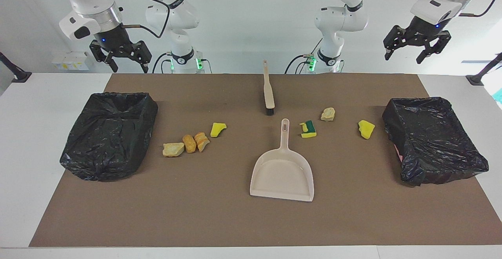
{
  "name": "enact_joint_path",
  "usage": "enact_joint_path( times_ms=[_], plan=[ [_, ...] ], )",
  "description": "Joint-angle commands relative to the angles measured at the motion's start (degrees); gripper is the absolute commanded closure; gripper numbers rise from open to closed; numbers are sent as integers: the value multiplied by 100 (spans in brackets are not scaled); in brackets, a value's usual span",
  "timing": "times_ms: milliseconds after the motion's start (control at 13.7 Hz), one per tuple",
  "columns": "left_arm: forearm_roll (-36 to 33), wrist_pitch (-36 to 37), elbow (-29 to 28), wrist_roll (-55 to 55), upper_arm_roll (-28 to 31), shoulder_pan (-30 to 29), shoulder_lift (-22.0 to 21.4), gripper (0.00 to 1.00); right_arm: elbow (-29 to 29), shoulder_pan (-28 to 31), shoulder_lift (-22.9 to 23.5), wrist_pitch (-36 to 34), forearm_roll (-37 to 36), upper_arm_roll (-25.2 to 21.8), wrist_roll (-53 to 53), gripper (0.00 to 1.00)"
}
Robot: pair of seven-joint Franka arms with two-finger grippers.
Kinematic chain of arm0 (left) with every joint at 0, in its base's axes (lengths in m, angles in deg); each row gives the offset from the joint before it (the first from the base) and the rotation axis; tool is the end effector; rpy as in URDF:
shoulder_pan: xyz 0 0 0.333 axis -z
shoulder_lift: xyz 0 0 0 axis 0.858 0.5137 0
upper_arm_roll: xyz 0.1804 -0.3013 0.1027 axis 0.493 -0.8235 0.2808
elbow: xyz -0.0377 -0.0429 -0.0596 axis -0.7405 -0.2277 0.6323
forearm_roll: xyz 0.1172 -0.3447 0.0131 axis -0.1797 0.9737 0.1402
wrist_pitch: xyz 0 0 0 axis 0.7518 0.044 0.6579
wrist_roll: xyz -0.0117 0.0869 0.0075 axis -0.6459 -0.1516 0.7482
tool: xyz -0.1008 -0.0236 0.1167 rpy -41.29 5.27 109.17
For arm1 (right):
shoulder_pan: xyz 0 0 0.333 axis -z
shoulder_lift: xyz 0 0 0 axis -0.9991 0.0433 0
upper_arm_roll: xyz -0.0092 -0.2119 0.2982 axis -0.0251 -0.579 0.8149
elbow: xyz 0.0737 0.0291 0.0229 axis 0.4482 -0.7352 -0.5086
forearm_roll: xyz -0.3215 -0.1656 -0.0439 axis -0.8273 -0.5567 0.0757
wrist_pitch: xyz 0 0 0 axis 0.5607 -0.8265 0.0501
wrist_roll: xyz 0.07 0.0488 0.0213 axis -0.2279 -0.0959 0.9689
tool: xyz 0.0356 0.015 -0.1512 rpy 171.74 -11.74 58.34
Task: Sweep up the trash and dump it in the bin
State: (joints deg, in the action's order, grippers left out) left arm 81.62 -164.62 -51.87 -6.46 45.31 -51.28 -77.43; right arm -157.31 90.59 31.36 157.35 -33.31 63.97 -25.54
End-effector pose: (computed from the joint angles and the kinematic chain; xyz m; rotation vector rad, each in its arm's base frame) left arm 0.4777 -0.0303 0.6899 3.1120 -0.3456 -0.0262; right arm 0.4908 -0.0021 0.6458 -3.1398 0.0820 0.0383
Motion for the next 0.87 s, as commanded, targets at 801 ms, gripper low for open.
enact_joint_path(
  times_ms=[801],
  plan=[
    [-73, 87, 66, -20, -32, -60, -13, 0, -145, 53, -148, -74, 73, 10, 133, 0]
  ],
)
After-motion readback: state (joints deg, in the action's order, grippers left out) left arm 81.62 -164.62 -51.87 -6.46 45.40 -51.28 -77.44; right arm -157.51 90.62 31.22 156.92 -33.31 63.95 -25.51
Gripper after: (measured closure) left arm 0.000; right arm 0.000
